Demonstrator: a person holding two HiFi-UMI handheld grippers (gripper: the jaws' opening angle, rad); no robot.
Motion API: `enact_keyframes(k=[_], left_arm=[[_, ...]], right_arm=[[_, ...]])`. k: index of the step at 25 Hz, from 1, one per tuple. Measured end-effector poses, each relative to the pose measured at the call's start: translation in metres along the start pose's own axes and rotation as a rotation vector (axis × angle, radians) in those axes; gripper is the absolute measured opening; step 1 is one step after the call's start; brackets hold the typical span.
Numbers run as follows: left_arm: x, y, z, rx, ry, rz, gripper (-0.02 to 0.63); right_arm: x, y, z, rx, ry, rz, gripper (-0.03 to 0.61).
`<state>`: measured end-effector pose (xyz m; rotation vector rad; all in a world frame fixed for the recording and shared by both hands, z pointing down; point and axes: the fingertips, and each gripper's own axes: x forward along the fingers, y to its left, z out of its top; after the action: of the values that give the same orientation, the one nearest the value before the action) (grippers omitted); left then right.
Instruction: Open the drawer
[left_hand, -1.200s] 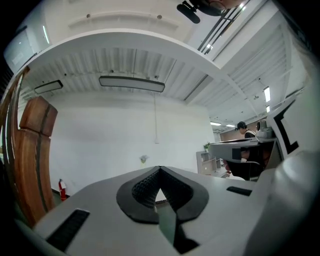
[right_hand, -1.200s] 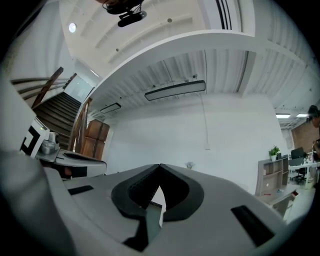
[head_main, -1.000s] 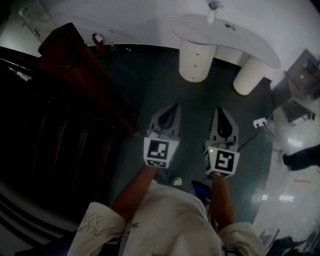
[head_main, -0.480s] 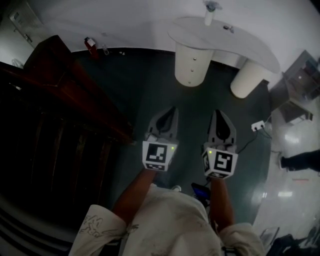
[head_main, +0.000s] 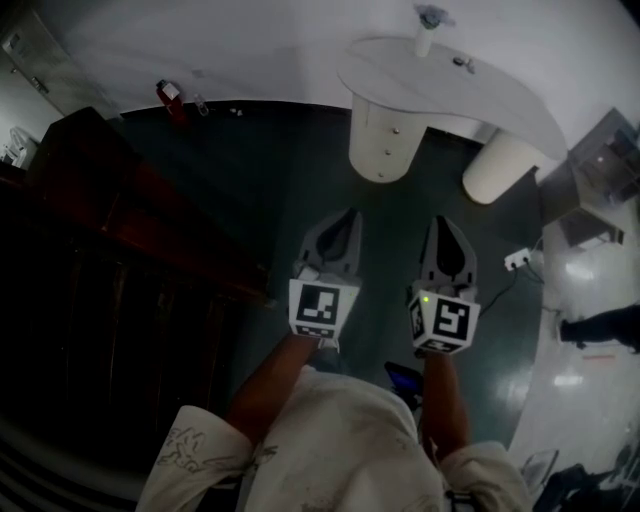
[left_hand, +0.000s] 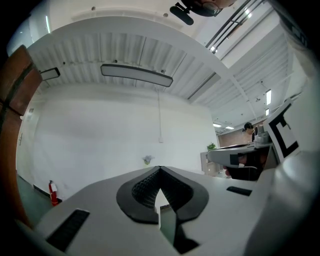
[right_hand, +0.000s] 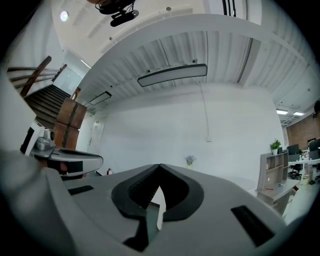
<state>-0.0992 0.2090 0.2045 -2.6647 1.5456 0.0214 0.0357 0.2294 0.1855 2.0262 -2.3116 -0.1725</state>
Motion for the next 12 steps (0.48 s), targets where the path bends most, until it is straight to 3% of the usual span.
enact_keyframes(k=[12], left_arm=[[0.063, 0.044, -0.012, -0.023, -0.010, -0.021, 0.002]], right_arm=[[0.076, 0.001, -0.008, 0.000, -0.010, -0.024, 0.005]])
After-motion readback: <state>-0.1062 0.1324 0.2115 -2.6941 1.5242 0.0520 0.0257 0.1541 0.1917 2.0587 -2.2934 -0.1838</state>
